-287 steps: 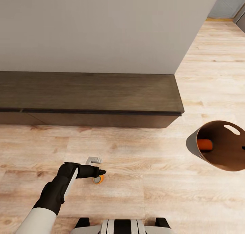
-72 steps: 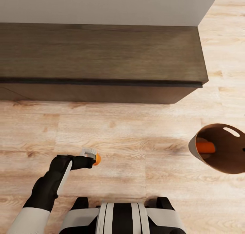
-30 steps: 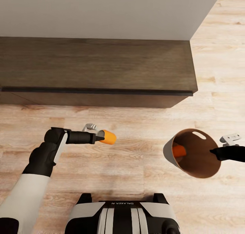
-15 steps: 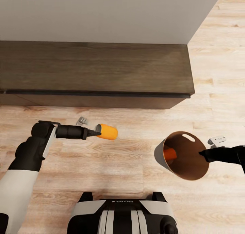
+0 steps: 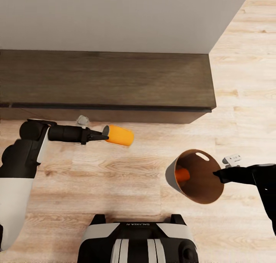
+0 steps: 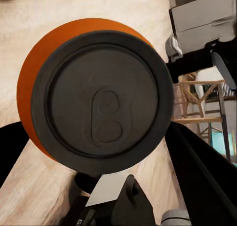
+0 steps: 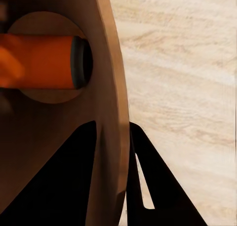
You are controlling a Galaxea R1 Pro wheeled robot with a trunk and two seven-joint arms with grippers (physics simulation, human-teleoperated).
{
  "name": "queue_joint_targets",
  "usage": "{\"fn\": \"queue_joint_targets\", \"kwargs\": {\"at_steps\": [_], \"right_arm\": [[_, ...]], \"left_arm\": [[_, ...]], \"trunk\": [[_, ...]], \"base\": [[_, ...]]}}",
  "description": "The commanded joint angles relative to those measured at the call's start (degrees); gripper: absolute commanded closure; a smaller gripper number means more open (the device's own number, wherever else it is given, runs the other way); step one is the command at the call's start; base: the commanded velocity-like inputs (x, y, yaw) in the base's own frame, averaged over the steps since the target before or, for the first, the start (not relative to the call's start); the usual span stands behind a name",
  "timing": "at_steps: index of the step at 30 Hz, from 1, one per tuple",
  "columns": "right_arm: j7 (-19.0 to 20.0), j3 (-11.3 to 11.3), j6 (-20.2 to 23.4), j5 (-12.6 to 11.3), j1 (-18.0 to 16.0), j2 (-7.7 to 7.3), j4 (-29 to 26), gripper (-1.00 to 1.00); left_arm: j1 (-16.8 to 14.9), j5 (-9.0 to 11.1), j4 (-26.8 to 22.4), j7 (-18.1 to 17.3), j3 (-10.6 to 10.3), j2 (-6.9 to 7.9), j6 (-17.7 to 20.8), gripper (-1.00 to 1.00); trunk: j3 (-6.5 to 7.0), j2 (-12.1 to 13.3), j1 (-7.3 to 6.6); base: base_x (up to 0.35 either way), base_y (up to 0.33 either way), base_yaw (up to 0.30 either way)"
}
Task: Put the three can of soda from the living room inside the tash can in the kitchen.
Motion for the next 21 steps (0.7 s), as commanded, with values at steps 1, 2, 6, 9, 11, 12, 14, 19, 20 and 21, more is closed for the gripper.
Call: {"fn": "queue_joint_targets", "kwargs": {"at_steps": [1, 2, 6, 9, 11, 12, 14, 19, 20, 21], "right_arm": [[0.21, 0.04, 0.54, -0.33, -0.08, 0.72, 0.1, 1.0], [0.21, 0.1, 0.54, -0.03, -0.09, 1.1, 0.19, 1.0], [0.2, 1.54, 0.54, 3.07, -0.49, 3.3, 0.62, 1.0], [0.2, 1.93, 0.54, 3.97, -1.08, 4.25, 0.73, 1.0], [0.2, 2.18, 0.54, 4.23, -1.22, 4.71, 0.79, 1.0], [0.2, 2.28, 0.54, 4.29, -1.25, 4.8, 0.83, 1.0], [0.17, 2.54, 0.54, 4.42, -1.35, 4.99, 0.95, 1.0], [0.15, 2.77, 0.54, 6.3, -1.62, 5.36, 1.86, 1.0], [0.14, 2.8, 0.54, 6.52, -1.64, 5.47, 1.99, 1.0], [0.13, 2.83, 0.54, 6.86, -1.72, 5.68, 2.21, 1.0]], "left_arm": [[-0.55, -0.07, 0.34, -0.65, 0.06, -0.16, 0.0, 1.0], [-0.76, -0.07, 0.46, -0.97, 0.07, -0.23, 0.0, 1.0], [-1.93, -0.01, 1.32, -4.71, 0.15, -0.57, 0.0, 1.0], [-2.83, -0.02, 1.63, -5.8, 0.11, -0.73, 0.0, 1.0], [-3.11, -0.03, 1.71, -5.93, 0.1, -1.35, 0.0, 1.0], [-3.18, -0.03, 1.73, -5.93, 0.08, -1.76, 0.0, 1.0], [-3.3, -0.14, 1.77, -5.93, -0.14, -3.81, 0.0, 1.0], [-3.4, -0.39, 1.7, -5.93, -2.14, -7.88, 0.0, 1.0], [-3.41, -0.41, 1.67, -5.93, -2.28, -8.08, 0.0, 1.0], [-3.42, -0.43, 1.54, -5.93, -2.5, -8.34, 0.0, 1.0]], "trunk": [[0.19, 0.42, -0.23], [0.37, 0.82, -0.45], [1.08, 2.42, -1.33], [1.62, 3.62, -1.98], [1.98, 4.43, -2.42], [2.16, 4.83, -2.64], [2.52, 5.63, -3.08], [3.42, 7.63, -4.18], [3.6, 8.04, -4.4], [3.78, 8.44, -4.62]], "base": [[0.0, 0.0, 0.0], [0.0, 0.0, 0.0], [0.0, 0.0, 0.0], [0.0, 0.0, 0.0], [0.0, 0.0, 0.0], [0.0, 0.0, 0.0], [0.0, 0.0, 0.0], [0.0, 0.0, 0.0], [0.0, 0.0, 0.0], [0.0, 0.0, 0.0]]}}
